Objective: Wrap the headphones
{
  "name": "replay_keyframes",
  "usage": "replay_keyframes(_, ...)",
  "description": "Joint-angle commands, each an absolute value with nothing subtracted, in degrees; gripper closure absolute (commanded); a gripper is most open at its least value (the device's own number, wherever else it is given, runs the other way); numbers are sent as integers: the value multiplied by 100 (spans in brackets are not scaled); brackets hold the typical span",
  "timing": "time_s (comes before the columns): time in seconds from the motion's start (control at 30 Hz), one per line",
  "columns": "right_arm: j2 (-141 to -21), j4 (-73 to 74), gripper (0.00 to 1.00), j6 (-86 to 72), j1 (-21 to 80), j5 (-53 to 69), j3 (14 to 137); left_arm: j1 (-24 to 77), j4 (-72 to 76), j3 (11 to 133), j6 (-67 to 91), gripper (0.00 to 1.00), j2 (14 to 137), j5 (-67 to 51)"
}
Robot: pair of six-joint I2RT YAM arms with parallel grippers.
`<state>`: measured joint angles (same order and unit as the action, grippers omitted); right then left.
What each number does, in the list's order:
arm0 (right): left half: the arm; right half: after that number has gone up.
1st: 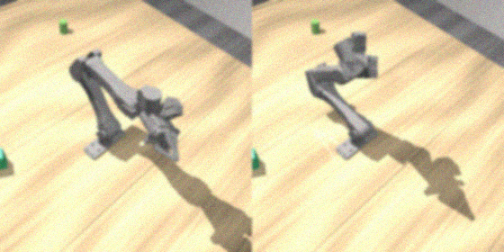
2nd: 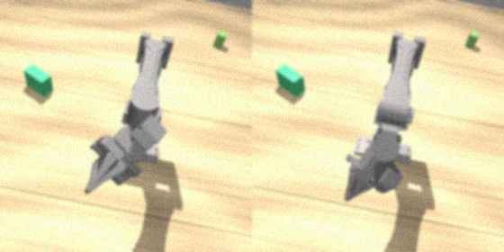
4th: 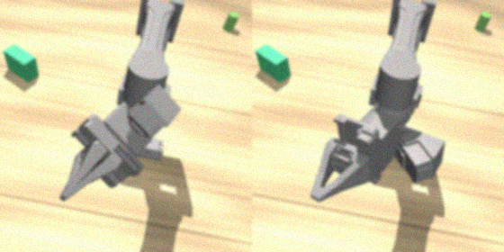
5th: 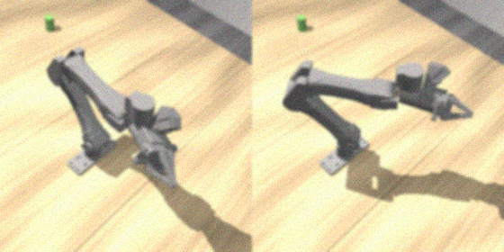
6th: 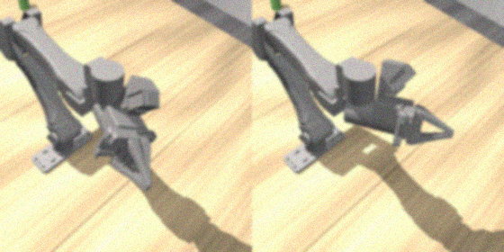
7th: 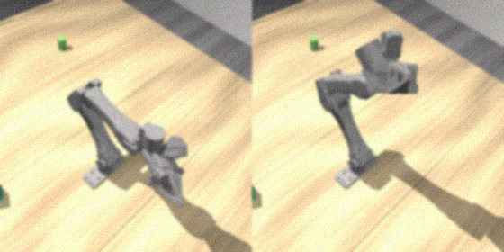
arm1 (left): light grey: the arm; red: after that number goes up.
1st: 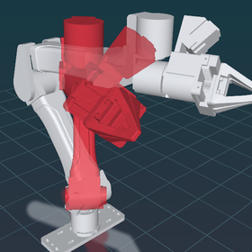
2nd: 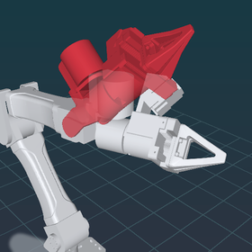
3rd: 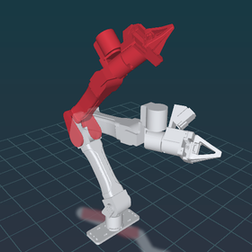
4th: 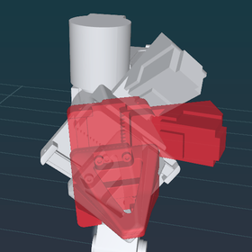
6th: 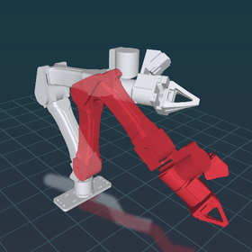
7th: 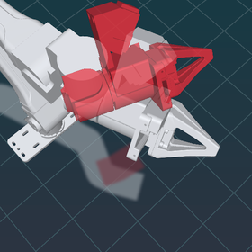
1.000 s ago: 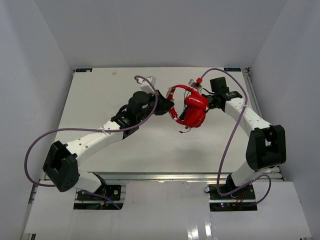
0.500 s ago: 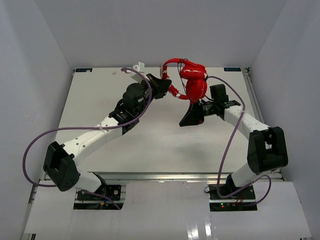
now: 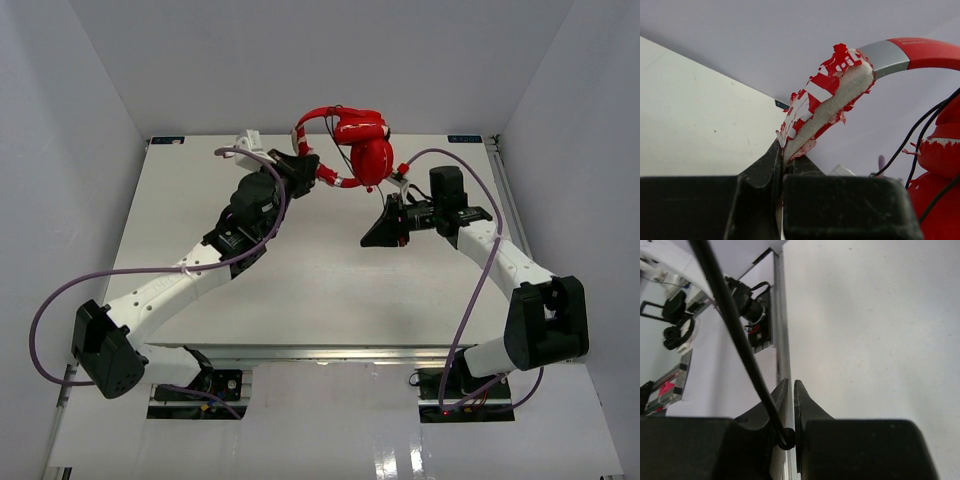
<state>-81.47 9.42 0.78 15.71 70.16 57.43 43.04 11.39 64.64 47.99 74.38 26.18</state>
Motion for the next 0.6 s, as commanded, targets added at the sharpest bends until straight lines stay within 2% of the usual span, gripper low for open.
replay_keyframes(0.0, -7832, 1422, 92, 764, 1605, 5643, 5864, 4298, 1097, 6233, 5644, 100, 7111, 3509)
replay_keyframes(0.37, -7808, 2889, 92, 2525, 3131, 1454, 6498, 4215, -209, 6676, 5581, 100, 8013, 3813)
replay_keyframes(0.57, -7866, 2997, 92, 2977, 3606, 146, 6463, 4104, -767, 6729, 5373, 100, 8592, 3706)
